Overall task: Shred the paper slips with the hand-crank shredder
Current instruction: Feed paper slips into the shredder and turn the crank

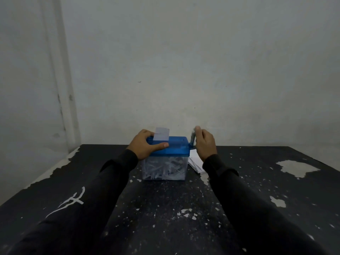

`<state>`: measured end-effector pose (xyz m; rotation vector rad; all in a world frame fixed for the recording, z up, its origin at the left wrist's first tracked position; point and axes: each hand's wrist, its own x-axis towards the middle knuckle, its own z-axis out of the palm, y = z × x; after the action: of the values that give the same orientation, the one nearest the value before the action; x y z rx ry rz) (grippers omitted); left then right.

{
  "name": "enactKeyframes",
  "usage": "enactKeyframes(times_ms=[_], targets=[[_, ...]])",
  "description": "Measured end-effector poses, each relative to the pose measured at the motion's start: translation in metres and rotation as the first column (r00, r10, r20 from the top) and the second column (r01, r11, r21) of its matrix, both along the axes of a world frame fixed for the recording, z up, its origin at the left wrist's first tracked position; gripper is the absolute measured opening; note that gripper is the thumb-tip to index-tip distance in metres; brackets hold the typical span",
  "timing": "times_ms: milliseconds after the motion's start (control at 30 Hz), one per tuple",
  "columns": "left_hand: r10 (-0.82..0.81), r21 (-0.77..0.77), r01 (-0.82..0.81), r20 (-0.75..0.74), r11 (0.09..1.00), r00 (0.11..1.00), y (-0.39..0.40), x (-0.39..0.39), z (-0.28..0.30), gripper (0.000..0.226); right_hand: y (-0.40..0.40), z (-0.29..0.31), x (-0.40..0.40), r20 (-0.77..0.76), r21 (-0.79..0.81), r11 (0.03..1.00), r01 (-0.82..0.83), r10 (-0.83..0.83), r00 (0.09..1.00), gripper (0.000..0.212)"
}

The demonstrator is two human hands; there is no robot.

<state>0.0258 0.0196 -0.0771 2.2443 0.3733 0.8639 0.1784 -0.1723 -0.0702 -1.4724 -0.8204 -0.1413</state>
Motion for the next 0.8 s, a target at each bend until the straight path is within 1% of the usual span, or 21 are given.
enactKeyframes(times_ms=[67, 167, 200, 267, 333, 367, 467, 567, 633, 700, 767, 800], targets=[[-0.009, -0.007, 0.009, -0.002, 1.000, 1.000, -0.001, -0.001, -0.001, 0.083, 0.007, 0.006, 0.015, 0.006, -0.073, 0.995, 0.069, -0.068, 0.998, 0.036], [0.000, -0.005, 0.000, -0.001, 1.000, 1.000, -0.001, -0.001, -0.002, 0.071, 0.016, 0.011, 0.033, -0.026, -0.069, 0.984, 0.165, -0.167, 0.986, 0.028], [0.001, 0.001, -0.001, 0.001, 1.000, 1.000, 0.000, -0.001, -0.002, 0.073, 0.020, 0.009, 0.037, -0.010, -0.095, 0.977, 0.191, -0.193, 0.981, 0.026], [-0.003, 0.000, 0.003, 0.005, 1.000, 1.000, -0.001, -0.001, -0.003, 0.081, 0.025, -0.001, 0.043, -0.001, -0.195, 0.956, 0.218, -0.222, 0.975, 0.025], [-0.010, -0.009, 0.010, 0.013, 1.000, 1.000, -0.003, -0.002, -0.002, 0.083, 0.027, -0.015, 0.047, -0.029, -0.282, 0.936, 0.210, -0.227, 0.973, 0.025], [-0.009, -0.012, 0.010, 0.016, 1.000, 1.000, -0.003, -0.002, -0.002, 0.083, 0.026, -0.022, 0.047, -0.017, -0.316, 0.924, 0.216, -0.233, 0.972, 0.025], [0.003, -0.010, -0.003, 0.022, 1.000, 1.000, -0.002, -0.001, -0.003, 0.084, 0.016, -0.038, 0.038, 0.088, -0.438, 0.865, 0.246, -0.231, 0.969, 0.028], [0.009, -0.015, -0.008, 0.020, 1.000, 1.000, -0.002, 0.000, -0.003, 0.080, 0.001, -0.057, 0.027, 0.076, -0.498, 0.849, 0.175, -0.158, 0.984, 0.039], [0.011, -0.013, -0.011, 0.019, 1.000, 1.000, -0.002, 0.000, -0.002, 0.076, -0.009, -0.064, 0.020, 0.094, -0.492, 0.852, 0.176, -0.149, 0.984, 0.049], [0.009, -0.012, -0.009, 0.008, 1.000, 1.000, -0.002, 0.000, -0.001, 0.069, -0.018, -0.065, 0.009, 0.131, -0.426, 0.879, 0.213, -0.173, 0.976, 0.057], [0.013, -0.006, -0.013, -0.004, 1.000, 1.000, 0.000, 0.002, -0.001, 0.066, -0.024, -0.061, -0.004, 0.137, -0.272, 0.947, 0.171, -0.138, 0.981, 0.057], [0.021, -0.006, -0.021, -0.014, 1.000, 1.000, 0.000, 0.002, -0.001, 0.067, -0.028, -0.057, -0.009, 0.139, -0.187, 0.974, 0.127, -0.102, 0.985, 0.051]])
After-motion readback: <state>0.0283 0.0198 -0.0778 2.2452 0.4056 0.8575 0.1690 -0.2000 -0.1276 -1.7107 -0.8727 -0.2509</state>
